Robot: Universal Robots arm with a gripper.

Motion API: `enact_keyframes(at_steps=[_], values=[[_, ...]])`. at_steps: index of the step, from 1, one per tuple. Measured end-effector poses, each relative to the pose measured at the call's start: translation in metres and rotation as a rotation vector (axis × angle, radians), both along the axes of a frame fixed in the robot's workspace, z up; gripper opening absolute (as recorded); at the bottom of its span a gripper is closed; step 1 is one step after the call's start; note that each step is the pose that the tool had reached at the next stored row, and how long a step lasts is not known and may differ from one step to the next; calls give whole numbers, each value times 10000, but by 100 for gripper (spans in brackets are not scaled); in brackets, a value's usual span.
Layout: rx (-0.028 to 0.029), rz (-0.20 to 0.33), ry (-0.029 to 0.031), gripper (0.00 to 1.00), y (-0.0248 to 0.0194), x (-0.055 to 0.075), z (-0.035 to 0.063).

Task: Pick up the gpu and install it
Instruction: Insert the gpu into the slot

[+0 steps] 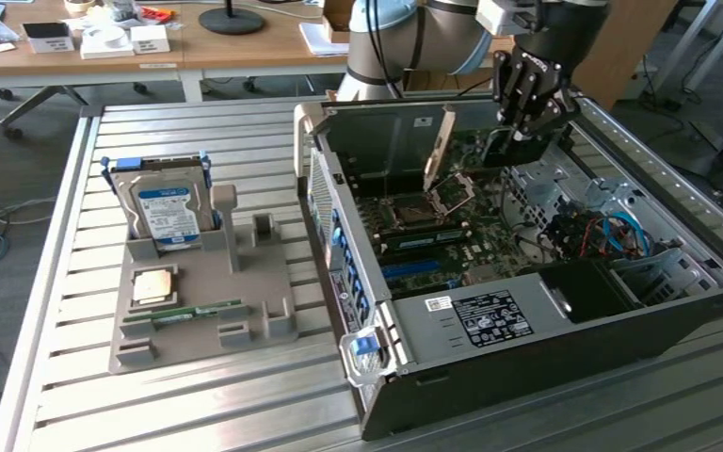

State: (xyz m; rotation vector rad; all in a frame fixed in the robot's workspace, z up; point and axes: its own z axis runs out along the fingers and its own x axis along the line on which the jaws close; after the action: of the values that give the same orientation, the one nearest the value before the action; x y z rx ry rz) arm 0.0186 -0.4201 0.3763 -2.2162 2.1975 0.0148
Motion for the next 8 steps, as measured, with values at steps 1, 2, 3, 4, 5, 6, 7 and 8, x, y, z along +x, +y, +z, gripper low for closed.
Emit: enact_keyframes(at_steps=[1, 2, 3, 4, 5, 6, 7, 8], values=[[1, 0, -2, 27, -3, -4, -11], [1, 0, -2, 27, -7, -8, -22], [1, 0, -2, 27, -10, -13, -32], [1, -1, -3, 27, -14, -18, -41], [1, -3, -2, 27, -18, -24, -50], [1, -4, -3, 27, -22, -31, -59], [1, -5, -3, 27, -28, -37, -67], [-1, -4, -2, 27, -33, -43, -73]])
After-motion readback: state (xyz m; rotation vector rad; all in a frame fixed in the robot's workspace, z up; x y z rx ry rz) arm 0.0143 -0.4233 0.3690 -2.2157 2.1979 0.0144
